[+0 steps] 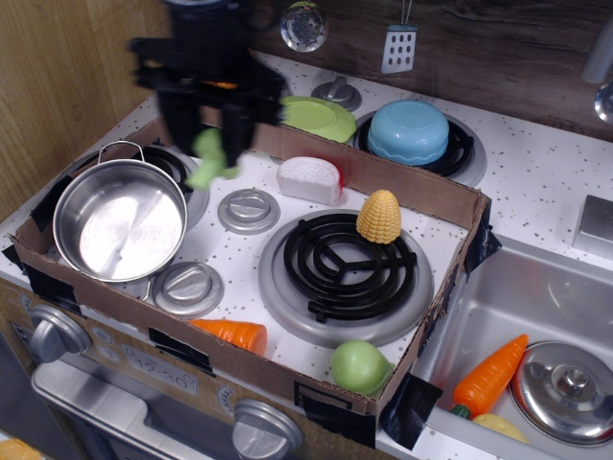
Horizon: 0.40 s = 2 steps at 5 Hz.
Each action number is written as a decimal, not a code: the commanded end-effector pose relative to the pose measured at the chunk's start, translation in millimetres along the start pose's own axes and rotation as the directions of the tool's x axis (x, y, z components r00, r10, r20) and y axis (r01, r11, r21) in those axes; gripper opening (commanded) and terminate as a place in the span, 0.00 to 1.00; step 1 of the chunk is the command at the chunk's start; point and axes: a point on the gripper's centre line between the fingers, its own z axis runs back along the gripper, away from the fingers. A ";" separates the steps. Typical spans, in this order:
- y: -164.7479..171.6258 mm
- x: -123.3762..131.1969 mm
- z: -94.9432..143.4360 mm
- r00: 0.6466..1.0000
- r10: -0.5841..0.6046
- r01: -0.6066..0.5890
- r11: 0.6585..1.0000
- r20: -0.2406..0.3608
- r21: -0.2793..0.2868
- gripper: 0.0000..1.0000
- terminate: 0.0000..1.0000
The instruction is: Put broccoli in pot
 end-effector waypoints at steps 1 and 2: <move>51.1 -11.8 -9.9 0.996 0.064 -0.070 0.993 0.059 0.097 0.00 0.00; 64.6 -22.6 -28.0 0.991 0.108 -0.115 0.988 0.078 0.105 0.00 0.00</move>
